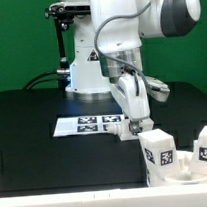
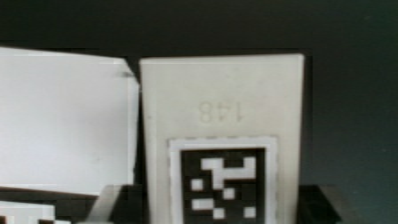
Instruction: Assemble stool
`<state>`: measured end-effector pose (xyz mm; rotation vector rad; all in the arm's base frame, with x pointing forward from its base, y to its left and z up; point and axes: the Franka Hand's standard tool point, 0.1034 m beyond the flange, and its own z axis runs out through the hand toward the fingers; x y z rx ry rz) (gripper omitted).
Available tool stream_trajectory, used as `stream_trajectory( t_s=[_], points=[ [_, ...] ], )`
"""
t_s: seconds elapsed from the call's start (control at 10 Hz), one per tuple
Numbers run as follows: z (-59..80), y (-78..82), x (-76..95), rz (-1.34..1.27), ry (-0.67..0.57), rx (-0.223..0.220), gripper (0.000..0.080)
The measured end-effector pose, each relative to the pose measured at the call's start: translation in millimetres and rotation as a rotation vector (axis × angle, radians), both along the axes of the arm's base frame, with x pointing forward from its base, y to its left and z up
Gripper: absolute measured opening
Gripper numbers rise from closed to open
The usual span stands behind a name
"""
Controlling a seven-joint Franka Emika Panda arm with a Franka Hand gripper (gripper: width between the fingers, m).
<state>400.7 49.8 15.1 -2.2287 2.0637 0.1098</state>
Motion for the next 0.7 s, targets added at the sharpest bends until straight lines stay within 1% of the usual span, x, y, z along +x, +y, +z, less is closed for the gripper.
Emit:
stream_trajectory(
  t_s=[0.1,0.2,0.3,0.7],
  points=[
    [-0.1,-5.1,1.6,-0.169,0.003,-0.006,0.0331],
    [-0.3,-8.1,4.1,-0.425,-0.021,-0.036,0.0331],
    [0.7,-7.6,5.6,-0.563,-0.062,-0.064,0.0331],
    [0.5,-16.6,3.3,-0.781,-0.071,-0.056,0.0333]
  ],
)
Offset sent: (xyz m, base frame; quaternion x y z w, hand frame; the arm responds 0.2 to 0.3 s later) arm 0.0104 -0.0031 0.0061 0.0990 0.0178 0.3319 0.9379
